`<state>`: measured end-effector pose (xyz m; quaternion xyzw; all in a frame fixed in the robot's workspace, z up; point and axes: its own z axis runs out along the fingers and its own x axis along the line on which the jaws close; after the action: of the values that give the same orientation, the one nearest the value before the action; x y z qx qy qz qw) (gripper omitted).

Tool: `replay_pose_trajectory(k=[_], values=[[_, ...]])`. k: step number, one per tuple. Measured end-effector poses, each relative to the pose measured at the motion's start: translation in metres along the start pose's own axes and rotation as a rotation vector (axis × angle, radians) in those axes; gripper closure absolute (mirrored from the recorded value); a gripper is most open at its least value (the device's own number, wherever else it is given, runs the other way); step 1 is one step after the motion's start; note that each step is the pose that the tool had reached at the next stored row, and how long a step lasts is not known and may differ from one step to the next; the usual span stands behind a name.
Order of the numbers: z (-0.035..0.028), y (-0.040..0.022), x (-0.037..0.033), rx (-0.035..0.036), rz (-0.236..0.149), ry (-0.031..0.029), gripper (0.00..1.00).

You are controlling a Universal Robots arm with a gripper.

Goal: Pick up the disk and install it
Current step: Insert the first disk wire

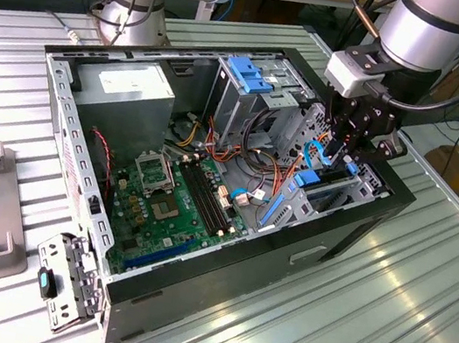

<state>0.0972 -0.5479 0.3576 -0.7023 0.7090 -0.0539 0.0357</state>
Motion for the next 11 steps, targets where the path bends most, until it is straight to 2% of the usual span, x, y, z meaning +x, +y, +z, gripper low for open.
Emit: replay_pose_trajectory(k=[11], values=[[0.0000, 0.0000, 0.0000, -0.0002, 0.001, 0.0001, 0.70]])
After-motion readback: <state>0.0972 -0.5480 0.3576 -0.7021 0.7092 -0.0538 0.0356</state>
